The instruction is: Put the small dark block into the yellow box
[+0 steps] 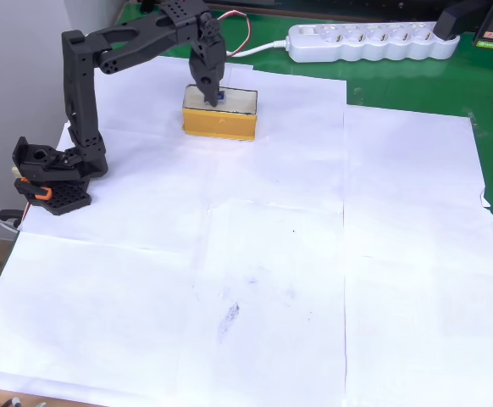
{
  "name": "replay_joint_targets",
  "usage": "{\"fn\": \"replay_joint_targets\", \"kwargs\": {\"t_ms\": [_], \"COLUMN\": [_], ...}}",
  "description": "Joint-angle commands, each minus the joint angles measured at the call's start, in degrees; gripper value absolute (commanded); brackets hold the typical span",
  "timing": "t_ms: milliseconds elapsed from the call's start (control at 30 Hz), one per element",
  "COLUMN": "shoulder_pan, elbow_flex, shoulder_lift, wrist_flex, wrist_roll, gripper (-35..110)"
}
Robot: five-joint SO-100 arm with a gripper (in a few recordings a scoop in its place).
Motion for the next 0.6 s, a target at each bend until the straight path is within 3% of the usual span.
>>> {"fn": "replay_joint_targets", "kwargs": {"t_ms": [0, 100, 333, 567], "shoulder_pan": [-0.6, -0.6, -0.3, 1.1], "elbow_flex": [0.9, 0.9, 0.8, 0.7], "shoulder_lift": [-0.4, -0.4, -1.3, -9.3], "wrist_flex": [-0.4, -0.4, 0.3, 0.2], "wrist_roll": [-1.2, -1.6, -1.2, -5.0], "gripper": [0, 2, 34, 36]}}
